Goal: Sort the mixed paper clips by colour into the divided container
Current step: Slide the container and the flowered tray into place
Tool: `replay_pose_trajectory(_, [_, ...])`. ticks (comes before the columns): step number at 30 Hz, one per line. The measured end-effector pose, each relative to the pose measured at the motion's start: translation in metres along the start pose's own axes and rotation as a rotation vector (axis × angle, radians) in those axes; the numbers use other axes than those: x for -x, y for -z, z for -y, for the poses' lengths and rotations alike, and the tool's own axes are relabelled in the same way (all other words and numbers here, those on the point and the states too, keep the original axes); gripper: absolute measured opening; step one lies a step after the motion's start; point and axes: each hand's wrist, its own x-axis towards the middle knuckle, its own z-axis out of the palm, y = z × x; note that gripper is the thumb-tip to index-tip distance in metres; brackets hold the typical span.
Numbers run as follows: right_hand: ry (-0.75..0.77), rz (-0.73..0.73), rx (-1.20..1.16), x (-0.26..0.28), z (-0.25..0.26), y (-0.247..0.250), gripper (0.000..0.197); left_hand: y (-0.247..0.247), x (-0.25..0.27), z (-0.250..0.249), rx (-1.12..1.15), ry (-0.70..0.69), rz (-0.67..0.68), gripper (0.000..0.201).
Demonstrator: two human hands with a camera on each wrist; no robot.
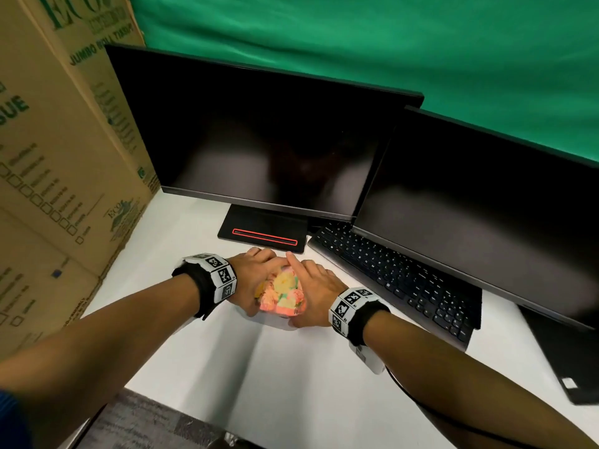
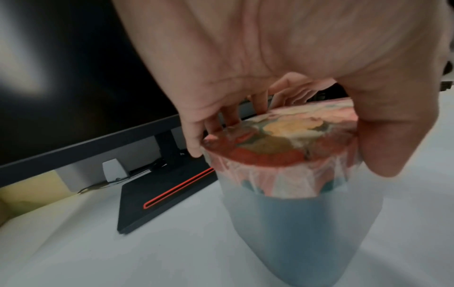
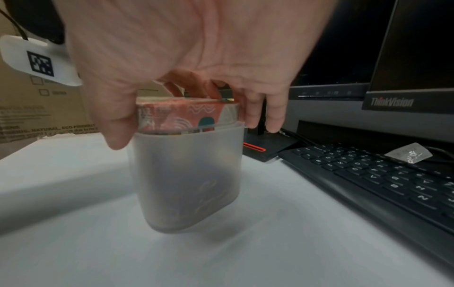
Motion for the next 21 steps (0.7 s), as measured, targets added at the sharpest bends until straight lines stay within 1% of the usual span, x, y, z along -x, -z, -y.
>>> replay_pose_trajectory(4, [-0.022,-0.013,0.014,-0.002,0.001,-0.003,0.124,-0.002,0.002,0.006,0.04,0.063,0.016,0.129])
replay_pose_trajectory(7, [-0.044,-0.012,-0.02,-0.003,0.001,-0.004,0.12,-0.003,0.002,0.007,0.046,0.085,0.028,0.132])
replay_pose_trajectory(14, [-0.148,0.073,-0.16,-0.001,-0.002,0.006,0.124,0.005,-0.006,0.008,0.016,0.042,0.023,0.13])
replay_pose_trajectory(18, [-0.16,0.07,-0.131,0.001,0.0,0.007,0.123,0.007,-0.009,0.009,0.009,0.024,0.047,0.133])
replay_pose_trajectory(21, [-0.165,0.056,-0.12,0.008,0.003,0.001,0.127,0.002,-0.008,0.008,-0.002,0.015,0.057,0.134])
